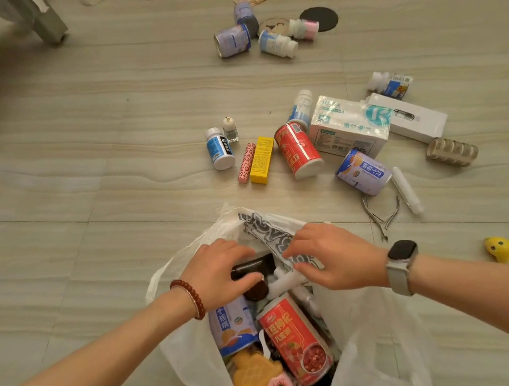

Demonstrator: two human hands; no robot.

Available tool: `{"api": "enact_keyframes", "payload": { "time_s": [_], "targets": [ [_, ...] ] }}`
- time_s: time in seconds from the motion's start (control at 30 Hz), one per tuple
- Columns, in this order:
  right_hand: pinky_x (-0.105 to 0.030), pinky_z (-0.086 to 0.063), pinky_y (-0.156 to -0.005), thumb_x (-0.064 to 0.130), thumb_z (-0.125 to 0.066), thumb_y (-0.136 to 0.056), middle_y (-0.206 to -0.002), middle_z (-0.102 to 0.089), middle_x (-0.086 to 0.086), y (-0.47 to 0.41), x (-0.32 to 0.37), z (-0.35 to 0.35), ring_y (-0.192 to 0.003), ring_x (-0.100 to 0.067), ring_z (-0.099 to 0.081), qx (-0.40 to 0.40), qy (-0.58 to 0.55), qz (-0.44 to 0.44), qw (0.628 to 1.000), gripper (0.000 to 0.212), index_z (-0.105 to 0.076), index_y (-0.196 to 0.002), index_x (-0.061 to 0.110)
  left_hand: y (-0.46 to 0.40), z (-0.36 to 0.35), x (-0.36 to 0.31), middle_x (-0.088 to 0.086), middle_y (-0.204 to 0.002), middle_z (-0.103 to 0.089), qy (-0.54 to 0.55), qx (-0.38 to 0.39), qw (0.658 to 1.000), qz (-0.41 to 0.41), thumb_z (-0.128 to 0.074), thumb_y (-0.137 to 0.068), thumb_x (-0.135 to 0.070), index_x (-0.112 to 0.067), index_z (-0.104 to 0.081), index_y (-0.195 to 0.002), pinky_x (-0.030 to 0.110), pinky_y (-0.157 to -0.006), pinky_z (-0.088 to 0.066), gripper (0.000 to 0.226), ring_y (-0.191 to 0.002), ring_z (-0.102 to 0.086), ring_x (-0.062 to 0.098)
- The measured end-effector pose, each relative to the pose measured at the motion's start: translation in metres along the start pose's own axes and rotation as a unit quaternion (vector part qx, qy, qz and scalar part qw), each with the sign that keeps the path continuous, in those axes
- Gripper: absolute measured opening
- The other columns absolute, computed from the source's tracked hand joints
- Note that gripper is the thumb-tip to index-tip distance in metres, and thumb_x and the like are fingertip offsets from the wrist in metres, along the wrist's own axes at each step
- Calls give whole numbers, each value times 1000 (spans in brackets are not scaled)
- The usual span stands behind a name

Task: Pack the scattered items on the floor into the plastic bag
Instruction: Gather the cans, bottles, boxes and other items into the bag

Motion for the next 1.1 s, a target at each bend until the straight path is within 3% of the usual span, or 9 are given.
{"api": "enact_keyframes", "payload": {
  "time_s": [0.07, 0.2, 0.4, 0.57, 0.77, 0.93, 1.1],
  "targets": [
    [-34, -40, -90, 28, -44, -91, -118, -57, -3, -1, -18, 9, -109, -21, -49, -42, 20, -49, 998, 34, -53, -123, 19, -11, 8, -4, -2, -115, -62, 35, -54, 998, -3, -22, -70, -63, -22, -57, -117, 31, -94, -42, 71, -109, -53, 15],
    [-38, -33, -100, 28, -44, -90, -134, -43, -6, 0, -76, 30, -123, -25, -39, -105, 85, -232, 963, 47, -36, -135, 16, -53, 21, -16, 5, -119, -58, 67, -115, 991, 8, -49, -89, -33, -15, -56, -119, 38, -96, -43, 36, -112, -52, 21],
    [-39, -35, -99, 27, -53, -85, -135, -39, -15, 13, -150, 46, -123, -31, -38, -185, 47, -413, 891, 54, -33, -132, 9, -141, 30, -48, 12, -136, -44, 177, -148, 965, 120, -48, -91, -27, -8, -41, -132, 33, -103, -34, 45, -125, -42, 24],
    [-39, -36, -99, 36, -56, -84, -138, -36, -13, 6, -172, 23, -124, -29, -38, -166, 3, -422, 891, 66, -26, -137, 10, -209, 19, -58, 18, -139, -41, 332, -162, 892, 260, -52, -86, -36, -7, -32, -137, 38, -105, -33, 62, -126, -40, 32],
    [-41, -34, -91, 42, -58, -81, -133, -39, -7, 1, -179, -1, -122, -26, -38, -159, 32, -451, 877, 78, -17, -141, 14, -241, -7, -62, 18, -143, -30, 368, -154, 853, 337, -65, -76, -46, -7, -11, -143, 41, -106, -32, 94, -129, -36, 33],
    [-42, -34, -90, 40, -54, -83, -129, -41, -10, 1, -182, -3, -120, -28, -39, -160, 7, -459, 874, 73, -18, -140, 13, -254, -8, -60, 21, -142, -30, 363, -168, 842, 362, -64, -78, -42, -5, -10, -143, 43, -103, -34, 93, -127, -37, 36],
    [-41, -41, -92, 40, -54, -81, -121, -52, -18, -3, -177, 12, -113, -35, -49, -159, -98, -481, 856, 56, -38, -122, 5, -233, -8, -46, 16, -125, -52, 371, -176, 859, 306, -69, -67, -39, -12, -33, -133, 39, -94, -45, 80, -108, -53, 34]
  ]
}}
Point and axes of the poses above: each hand's wrist, its own y-axis away from the middle knuckle, its own z-axis out of the back of the hand, x = y × z, the point moved 3 cm from there along -y, towards the middle knuckle
